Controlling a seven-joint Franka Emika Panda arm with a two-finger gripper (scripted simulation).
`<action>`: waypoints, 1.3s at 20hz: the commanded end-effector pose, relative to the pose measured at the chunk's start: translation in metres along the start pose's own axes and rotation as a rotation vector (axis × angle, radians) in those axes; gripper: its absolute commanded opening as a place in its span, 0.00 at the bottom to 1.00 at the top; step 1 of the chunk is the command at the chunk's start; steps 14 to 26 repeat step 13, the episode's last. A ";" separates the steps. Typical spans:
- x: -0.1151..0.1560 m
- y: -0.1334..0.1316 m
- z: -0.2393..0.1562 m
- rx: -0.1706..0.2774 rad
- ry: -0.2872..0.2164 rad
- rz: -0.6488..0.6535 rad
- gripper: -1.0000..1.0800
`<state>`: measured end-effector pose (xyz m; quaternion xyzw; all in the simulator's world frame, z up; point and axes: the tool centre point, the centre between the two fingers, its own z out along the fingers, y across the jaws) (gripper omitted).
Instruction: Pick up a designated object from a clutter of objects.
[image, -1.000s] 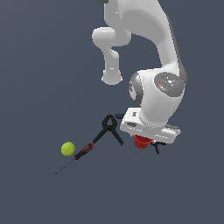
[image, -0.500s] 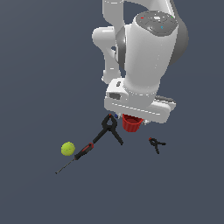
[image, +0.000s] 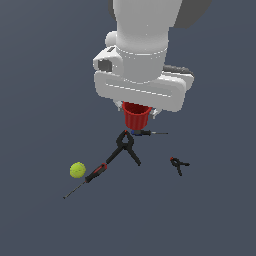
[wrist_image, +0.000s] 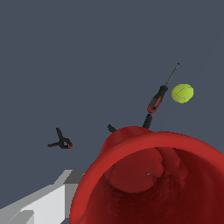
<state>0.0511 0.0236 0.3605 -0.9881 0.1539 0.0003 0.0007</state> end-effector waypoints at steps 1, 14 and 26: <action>0.000 0.009 -0.018 0.000 0.000 -0.001 0.00; 0.003 0.024 -0.046 -0.001 0.001 -0.001 0.00; 0.003 0.024 -0.046 -0.001 0.001 -0.001 0.00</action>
